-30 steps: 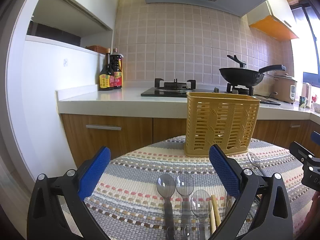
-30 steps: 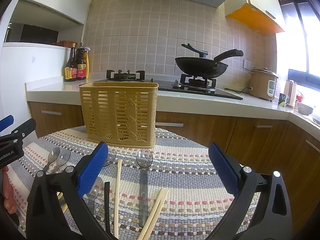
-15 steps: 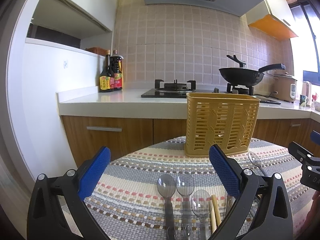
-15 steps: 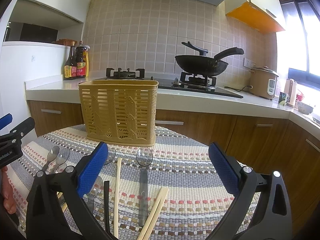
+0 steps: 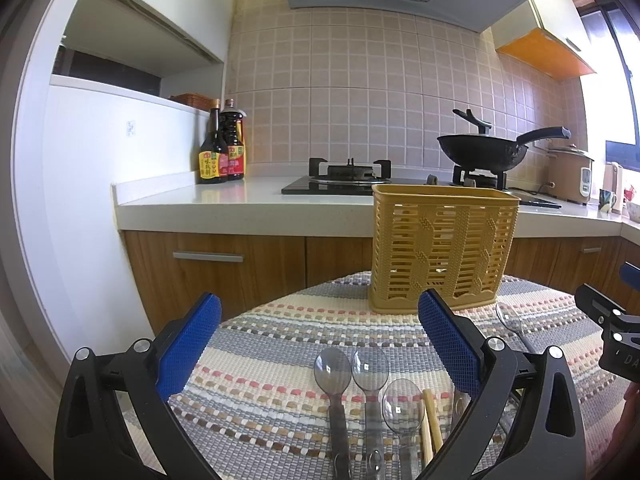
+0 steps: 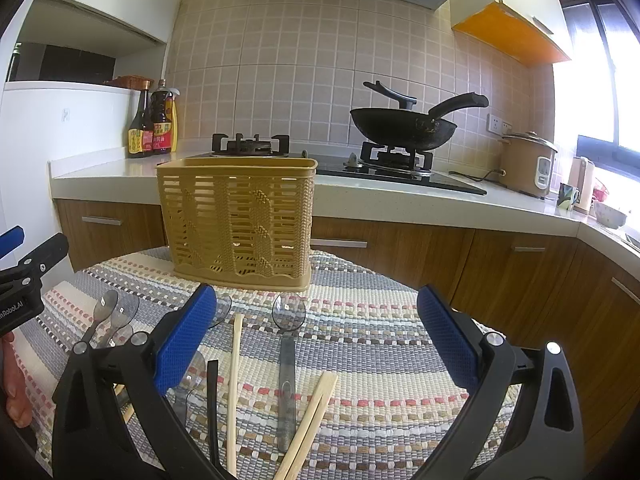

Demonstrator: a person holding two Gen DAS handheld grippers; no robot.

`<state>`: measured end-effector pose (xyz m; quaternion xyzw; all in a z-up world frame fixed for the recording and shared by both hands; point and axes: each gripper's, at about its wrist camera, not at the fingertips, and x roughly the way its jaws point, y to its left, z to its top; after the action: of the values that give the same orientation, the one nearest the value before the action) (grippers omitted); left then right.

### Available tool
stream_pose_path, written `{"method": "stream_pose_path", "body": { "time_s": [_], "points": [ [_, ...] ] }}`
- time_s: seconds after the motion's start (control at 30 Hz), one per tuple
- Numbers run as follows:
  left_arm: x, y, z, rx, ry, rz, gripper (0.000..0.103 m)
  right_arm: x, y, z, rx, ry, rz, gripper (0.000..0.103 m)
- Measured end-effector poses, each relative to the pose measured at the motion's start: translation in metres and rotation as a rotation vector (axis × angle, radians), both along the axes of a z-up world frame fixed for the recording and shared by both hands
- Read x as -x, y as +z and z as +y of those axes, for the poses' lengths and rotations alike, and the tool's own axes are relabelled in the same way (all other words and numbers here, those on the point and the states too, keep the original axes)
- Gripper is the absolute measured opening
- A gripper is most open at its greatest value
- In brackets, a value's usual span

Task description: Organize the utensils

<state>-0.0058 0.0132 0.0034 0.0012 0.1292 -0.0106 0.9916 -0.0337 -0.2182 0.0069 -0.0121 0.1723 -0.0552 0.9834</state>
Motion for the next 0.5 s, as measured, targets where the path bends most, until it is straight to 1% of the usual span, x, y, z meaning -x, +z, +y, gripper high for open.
{"method": "stream_pose_path", "body": {
  "time_s": [0.27,0.5],
  "points": [
    [0.0013,-0.0003,-0.0001,0.0,0.001,0.0,0.096,0.0001,0.0001,0.0008,0.002,0.0,0.001,0.096],
    [0.0009,-0.0005,0.0,0.001,0.006,0.002,0.096,-0.0009,-0.0009,-0.0025,-0.021,-0.001,0.016,0.096]
  ]
}}
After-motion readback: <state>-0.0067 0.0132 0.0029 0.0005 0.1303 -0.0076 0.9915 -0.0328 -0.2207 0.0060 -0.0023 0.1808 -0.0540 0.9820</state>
